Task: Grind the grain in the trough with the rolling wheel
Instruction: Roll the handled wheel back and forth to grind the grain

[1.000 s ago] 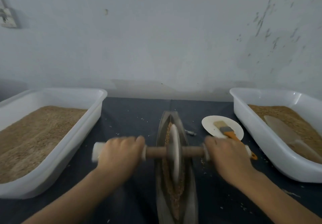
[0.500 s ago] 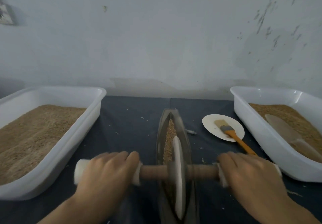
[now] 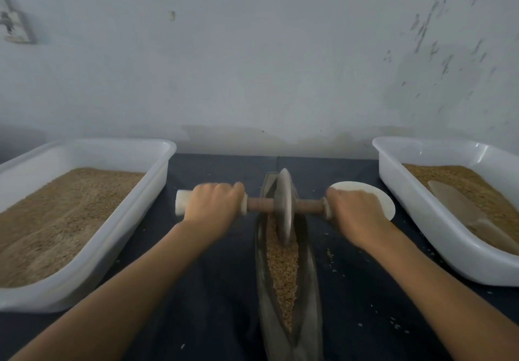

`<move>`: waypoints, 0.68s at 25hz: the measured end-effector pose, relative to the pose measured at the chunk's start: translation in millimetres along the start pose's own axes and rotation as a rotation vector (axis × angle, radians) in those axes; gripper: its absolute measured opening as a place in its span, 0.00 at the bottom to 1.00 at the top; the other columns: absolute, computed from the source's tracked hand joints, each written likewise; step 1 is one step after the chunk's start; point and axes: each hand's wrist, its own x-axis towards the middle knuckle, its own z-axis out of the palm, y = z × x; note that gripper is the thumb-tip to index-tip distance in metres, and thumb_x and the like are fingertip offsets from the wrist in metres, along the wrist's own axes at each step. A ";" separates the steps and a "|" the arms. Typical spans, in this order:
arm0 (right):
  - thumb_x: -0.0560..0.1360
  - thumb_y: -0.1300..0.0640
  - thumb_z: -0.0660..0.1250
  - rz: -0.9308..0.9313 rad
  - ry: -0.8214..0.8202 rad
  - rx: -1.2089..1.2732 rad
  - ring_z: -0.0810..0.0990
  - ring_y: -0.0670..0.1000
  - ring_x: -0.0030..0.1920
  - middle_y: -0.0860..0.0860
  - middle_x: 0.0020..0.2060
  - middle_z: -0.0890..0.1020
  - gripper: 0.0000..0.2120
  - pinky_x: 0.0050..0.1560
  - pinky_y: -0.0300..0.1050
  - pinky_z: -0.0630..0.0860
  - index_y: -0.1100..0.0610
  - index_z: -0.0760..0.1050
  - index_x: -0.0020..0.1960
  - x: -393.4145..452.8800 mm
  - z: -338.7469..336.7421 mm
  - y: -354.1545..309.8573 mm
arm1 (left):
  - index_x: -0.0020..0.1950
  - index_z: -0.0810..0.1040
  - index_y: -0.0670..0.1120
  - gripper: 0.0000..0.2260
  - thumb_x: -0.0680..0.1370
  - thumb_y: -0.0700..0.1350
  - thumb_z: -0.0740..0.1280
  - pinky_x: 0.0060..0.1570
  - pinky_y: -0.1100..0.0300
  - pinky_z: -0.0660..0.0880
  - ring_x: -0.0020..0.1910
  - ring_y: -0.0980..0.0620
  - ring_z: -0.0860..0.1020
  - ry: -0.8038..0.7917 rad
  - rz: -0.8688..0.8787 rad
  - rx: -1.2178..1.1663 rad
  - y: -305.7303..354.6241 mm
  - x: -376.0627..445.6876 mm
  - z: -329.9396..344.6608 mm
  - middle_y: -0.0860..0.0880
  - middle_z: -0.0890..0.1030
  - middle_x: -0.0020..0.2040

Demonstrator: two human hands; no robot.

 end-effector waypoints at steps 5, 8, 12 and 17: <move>0.46 0.59 0.79 -0.260 0.236 0.104 0.66 0.47 0.20 0.46 0.23 0.69 0.22 0.26 0.37 0.55 0.52 0.70 0.33 -98.9 -26.2 1.3 | 0.34 0.69 0.50 0.05 0.67 0.47 0.65 0.29 0.61 0.57 0.22 0.52 0.68 0.362 0.232 -0.194 -1.5 -101.4 -12.1 0.54 0.68 0.27; 0.48 0.57 0.81 -0.184 0.071 0.072 0.69 0.46 0.21 0.48 0.24 0.72 0.21 0.24 0.39 0.57 0.51 0.71 0.34 -80.3 -24.6 -1.4 | 0.33 0.69 0.51 0.13 0.59 0.46 0.74 0.26 0.61 0.57 0.21 0.52 0.69 0.216 0.209 -0.132 -2.0 -90.5 -9.5 0.54 0.69 0.26; 0.74 0.54 0.68 -0.024 0.031 -0.082 0.78 0.50 0.37 0.48 0.41 0.79 0.09 0.33 0.45 0.69 0.52 0.69 0.50 -4.6 -7.3 0.2 | 0.45 0.68 0.52 0.09 0.73 0.49 0.68 0.36 0.57 0.70 0.40 0.50 0.79 -0.018 -0.029 -0.005 -2.5 -10.4 3.0 0.52 0.80 0.43; 0.74 0.54 0.66 -0.020 -0.028 -0.017 0.77 0.50 0.38 0.46 0.35 0.74 0.08 0.32 0.44 0.65 0.50 0.67 0.48 -17.9 -7.6 1.7 | 0.45 0.65 0.52 0.10 0.74 0.49 0.67 0.36 0.56 0.67 0.41 0.49 0.78 -0.057 -0.003 -0.019 -2.6 -10.4 -4.8 0.53 0.79 0.44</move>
